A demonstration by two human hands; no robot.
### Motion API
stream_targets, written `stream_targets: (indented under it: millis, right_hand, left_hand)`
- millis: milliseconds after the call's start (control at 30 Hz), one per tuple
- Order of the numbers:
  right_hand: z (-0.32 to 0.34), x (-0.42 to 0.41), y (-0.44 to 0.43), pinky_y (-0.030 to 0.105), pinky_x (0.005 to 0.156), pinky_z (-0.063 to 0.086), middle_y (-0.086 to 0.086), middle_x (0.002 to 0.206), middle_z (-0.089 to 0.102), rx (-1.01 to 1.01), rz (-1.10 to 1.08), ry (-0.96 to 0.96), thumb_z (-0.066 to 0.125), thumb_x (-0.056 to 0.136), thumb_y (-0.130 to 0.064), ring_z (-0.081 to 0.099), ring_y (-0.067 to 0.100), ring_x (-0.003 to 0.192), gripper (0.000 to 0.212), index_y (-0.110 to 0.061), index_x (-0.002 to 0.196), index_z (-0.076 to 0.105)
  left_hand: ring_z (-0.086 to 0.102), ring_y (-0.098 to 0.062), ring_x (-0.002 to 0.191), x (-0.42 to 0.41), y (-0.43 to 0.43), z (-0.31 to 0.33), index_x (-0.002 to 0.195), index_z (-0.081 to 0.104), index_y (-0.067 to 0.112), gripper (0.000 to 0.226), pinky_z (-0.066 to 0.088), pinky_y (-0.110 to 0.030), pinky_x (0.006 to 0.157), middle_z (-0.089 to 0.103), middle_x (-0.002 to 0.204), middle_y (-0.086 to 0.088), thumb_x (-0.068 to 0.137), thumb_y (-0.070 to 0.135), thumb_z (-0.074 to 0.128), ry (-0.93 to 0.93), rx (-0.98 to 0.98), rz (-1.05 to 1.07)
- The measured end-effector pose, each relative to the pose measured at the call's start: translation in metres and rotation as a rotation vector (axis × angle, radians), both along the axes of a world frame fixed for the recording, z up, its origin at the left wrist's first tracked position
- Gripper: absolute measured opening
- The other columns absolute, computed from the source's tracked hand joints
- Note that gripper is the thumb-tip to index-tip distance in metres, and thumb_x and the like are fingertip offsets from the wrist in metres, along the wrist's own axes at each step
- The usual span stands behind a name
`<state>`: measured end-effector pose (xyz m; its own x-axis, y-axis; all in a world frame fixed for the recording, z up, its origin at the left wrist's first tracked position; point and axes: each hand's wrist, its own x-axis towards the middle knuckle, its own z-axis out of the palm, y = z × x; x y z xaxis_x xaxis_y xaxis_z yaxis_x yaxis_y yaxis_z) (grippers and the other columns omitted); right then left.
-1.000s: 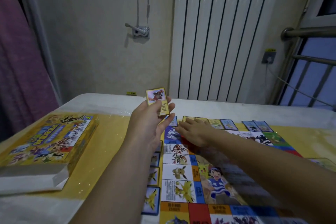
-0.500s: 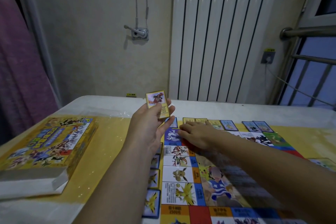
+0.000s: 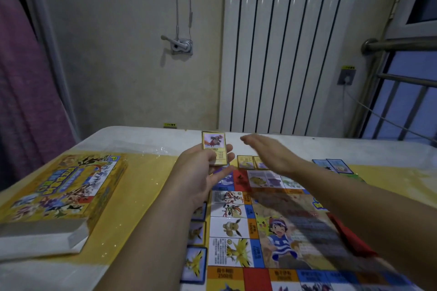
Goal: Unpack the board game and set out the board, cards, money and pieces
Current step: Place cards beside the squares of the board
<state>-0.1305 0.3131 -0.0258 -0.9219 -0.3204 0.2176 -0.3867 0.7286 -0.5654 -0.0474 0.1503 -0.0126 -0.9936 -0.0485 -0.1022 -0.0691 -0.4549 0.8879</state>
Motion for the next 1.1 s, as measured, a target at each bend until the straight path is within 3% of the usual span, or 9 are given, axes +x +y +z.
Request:
stream_targets:
  millis: [133, 267, 433, 533, 633, 767, 900, 1000, 1100]
  right_hand:
    - [0.039, 0.027, 0.008, 0.033, 0.091, 0.045, 0.001, 0.105, 0.069, -0.335, 0.099, -0.180, 0.039, 0.100, -0.032, 0.063, 0.017, 0.096, 0.030, -0.017, 0.115, 0.060]
    - [0.064, 0.051, 0.014, 0.027, 0.083, 0.051, -0.002, 0.101, 0.069, -0.200, 0.165, -0.150, 0.058, 0.092, -0.023, 0.064, 0.011, 0.093, 0.024, -0.022, 0.116, 0.059]
    - [0.083, 0.068, 0.037, 0.019, 0.067, 0.055, 0.000, 0.087, 0.067, -0.116, 0.108, -0.060, 0.061, 0.089, -0.010, 0.066, 0.007, 0.083, 0.014, -0.023, 0.094, 0.061]
    - [0.089, 0.077, 0.060, 0.016, 0.060, 0.046, -0.003, 0.071, 0.060, -0.122, 0.081, -0.075, 0.063, 0.087, -0.009, 0.060, 0.003, 0.066, 0.014, -0.019, 0.094, 0.059]
    - [0.091, 0.087, 0.083, 0.020, 0.064, 0.045, 0.003, 0.080, 0.065, -0.173, 0.059, -0.113, 0.065, 0.085, -0.009, 0.057, 0.009, 0.071, 0.010, -0.017, 0.084, 0.059]
    - [0.094, 0.089, 0.117, 0.011, 0.051, 0.042, 0.000, 0.074, 0.064, -0.383, -0.075, -0.020, 0.067, 0.083, -0.006, 0.056, 0.004, 0.063, 0.014, -0.015, 0.077, 0.058]
    - [0.073, 0.076, 0.150, 0.015, 0.056, 0.043, 0.002, 0.076, 0.063, -0.436, -0.160, -0.034, 0.067, 0.085, -0.008, 0.052, 0.009, 0.065, 0.011, -0.014, 0.079, 0.059]
    - [0.051, 0.058, 0.177, 0.025, 0.072, 0.047, 0.001, 0.097, 0.064, -0.344, -0.163, -0.081, 0.061, 0.091, -0.024, 0.060, 0.012, 0.083, 0.015, -0.016, 0.103, 0.060]
    - [0.030, 0.037, 0.205, 0.032, 0.093, 0.041, 0.005, 0.129, 0.054, 0.065, -0.187, -0.078, 0.042, 0.100, -0.027, 0.053, 0.023, 0.116, 0.035, -0.015, 0.132, 0.050]
  left_hand:
    - [0.071, -0.016, 0.085, 0.005, 0.001, -0.001, 0.103, 0.062, 0.014, 0.032, 0.058, -0.025, 0.065, 0.073, 0.096, -0.008, 0.094, -0.006, 0.038, 0.081, -0.303, -0.151]
    - [0.072, -0.016, 0.076, 0.010, 0.007, 0.004, 0.101, 0.062, 0.026, 0.028, 0.057, -0.026, 0.066, 0.074, 0.085, -0.004, 0.095, 0.002, 0.048, 0.231, -0.593, -0.218]
    - [0.070, -0.021, 0.074, 0.017, 0.039, 0.002, 0.105, 0.061, 0.022, 0.016, 0.058, -0.041, 0.075, 0.071, 0.077, -0.002, 0.092, 0.013, 0.058, 0.308, -0.652, -0.009]
    - [0.069, -0.017, 0.076, 0.014, 0.059, 0.014, 0.112, 0.057, 0.020, 0.023, 0.058, -0.034, 0.072, 0.071, 0.082, -0.001, 0.090, 0.017, 0.062, 0.270, -0.555, 0.072]
    - [0.065, -0.009, 0.074, 0.003, 0.081, 0.029, 0.114, 0.053, 0.017, 0.028, 0.053, -0.019, 0.059, 0.068, 0.090, -0.002, 0.089, 0.014, 0.063, 0.216, -0.365, 0.065]
    - [0.061, -0.012, 0.069, -0.014, 0.123, 0.044, 0.115, 0.049, 0.011, 0.029, 0.054, -0.020, 0.057, 0.064, 0.091, -0.009, 0.089, 0.006, 0.062, 0.141, -0.104, 0.049]
    - [0.064, -0.018, 0.072, -0.029, 0.170, 0.035, 0.109, 0.046, 0.012, 0.030, 0.055, -0.027, 0.064, 0.065, 0.092, -0.011, 0.087, -0.002, 0.061, 0.137, -0.255, -0.018]
    - [0.064, -0.023, 0.078, -0.051, 0.188, 0.025, 0.098, 0.047, 0.015, 0.028, 0.056, -0.031, 0.068, 0.062, 0.086, -0.009, 0.085, -0.003, 0.063, 0.144, -0.399, 0.047]
    - [0.062, -0.024, 0.075, -0.081, 0.195, 0.015, 0.082, 0.048, 0.018, 0.027, 0.057, -0.038, 0.076, 0.059, 0.084, -0.010, 0.084, -0.003, 0.065, 0.141, -0.612, 0.074]
